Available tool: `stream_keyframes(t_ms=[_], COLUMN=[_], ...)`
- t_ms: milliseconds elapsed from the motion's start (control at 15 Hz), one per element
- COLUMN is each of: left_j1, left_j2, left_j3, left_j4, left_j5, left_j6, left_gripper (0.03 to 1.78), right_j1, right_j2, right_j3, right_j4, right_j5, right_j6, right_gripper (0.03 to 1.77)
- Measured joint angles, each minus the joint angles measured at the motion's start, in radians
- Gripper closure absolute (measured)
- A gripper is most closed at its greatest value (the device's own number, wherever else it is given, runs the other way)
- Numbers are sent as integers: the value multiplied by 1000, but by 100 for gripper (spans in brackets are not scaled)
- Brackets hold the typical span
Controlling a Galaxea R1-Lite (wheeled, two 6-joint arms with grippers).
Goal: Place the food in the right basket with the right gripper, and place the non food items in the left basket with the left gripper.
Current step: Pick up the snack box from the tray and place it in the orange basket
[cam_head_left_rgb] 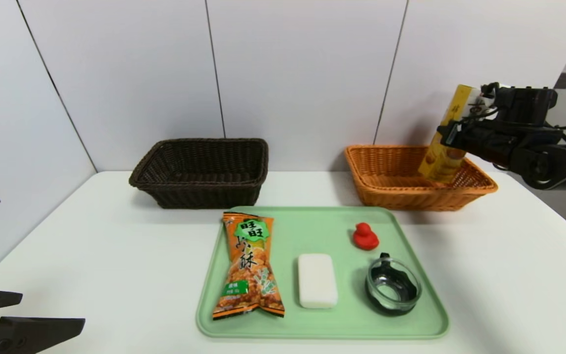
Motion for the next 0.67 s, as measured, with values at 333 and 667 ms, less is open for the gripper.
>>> stream_keyframes(t_ms=[333, 667], left_j1=[0, 0], left_j2=[-1, -2], left_j3=[-1, -1], left_j4=[1, 1], left_j5=[0, 0], left_j6=[0, 1], left_gripper=[12, 12], right_j1=[2, 5], right_j2=[41, 59], right_j3=[1, 3], right_j4=[-46, -69], right_j5=[0, 14], right_j6=[-3, -14], right_gripper=[96, 80])
